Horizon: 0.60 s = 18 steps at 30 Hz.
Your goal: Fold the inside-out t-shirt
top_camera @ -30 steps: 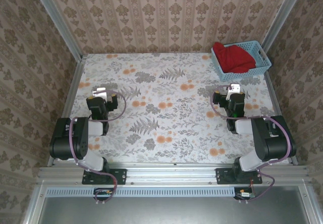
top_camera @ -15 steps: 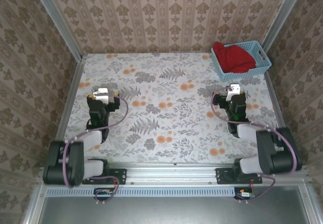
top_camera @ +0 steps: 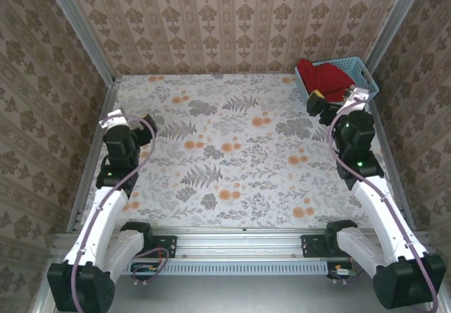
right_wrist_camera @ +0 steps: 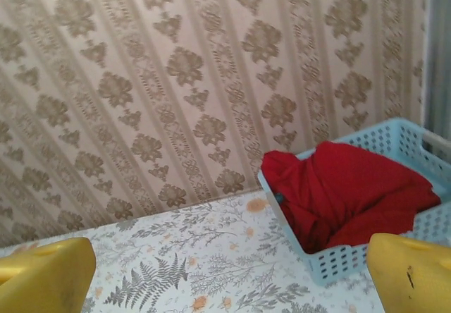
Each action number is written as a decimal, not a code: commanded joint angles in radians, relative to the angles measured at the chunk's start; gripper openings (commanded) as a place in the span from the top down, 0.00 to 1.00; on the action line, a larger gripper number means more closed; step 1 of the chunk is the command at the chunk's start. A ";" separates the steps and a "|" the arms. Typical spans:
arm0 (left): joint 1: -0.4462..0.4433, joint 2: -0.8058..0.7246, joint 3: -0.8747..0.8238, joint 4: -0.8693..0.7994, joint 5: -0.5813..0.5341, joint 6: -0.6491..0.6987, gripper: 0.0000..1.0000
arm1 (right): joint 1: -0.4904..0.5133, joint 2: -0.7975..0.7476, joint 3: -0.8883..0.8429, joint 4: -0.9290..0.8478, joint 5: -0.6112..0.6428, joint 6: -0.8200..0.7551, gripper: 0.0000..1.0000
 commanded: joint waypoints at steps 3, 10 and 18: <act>0.021 -0.089 -0.022 -0.193 0.094 -0.153 0.00 | -0.076 0.107 0.050 -0.163 -0.136 0.163 0.00; 0.111 -0.137 -0.127 -0.107 0.371 -0.205 0.00 | -0.085 0.380 0.282 -0.219 -0.062 0.057 0.00; 0.111 -0.080 -0.142 -0.112 0.480 -0.151 0.00 | -0.121 0.826 0.655 -0.329 0.114 0.035 0.00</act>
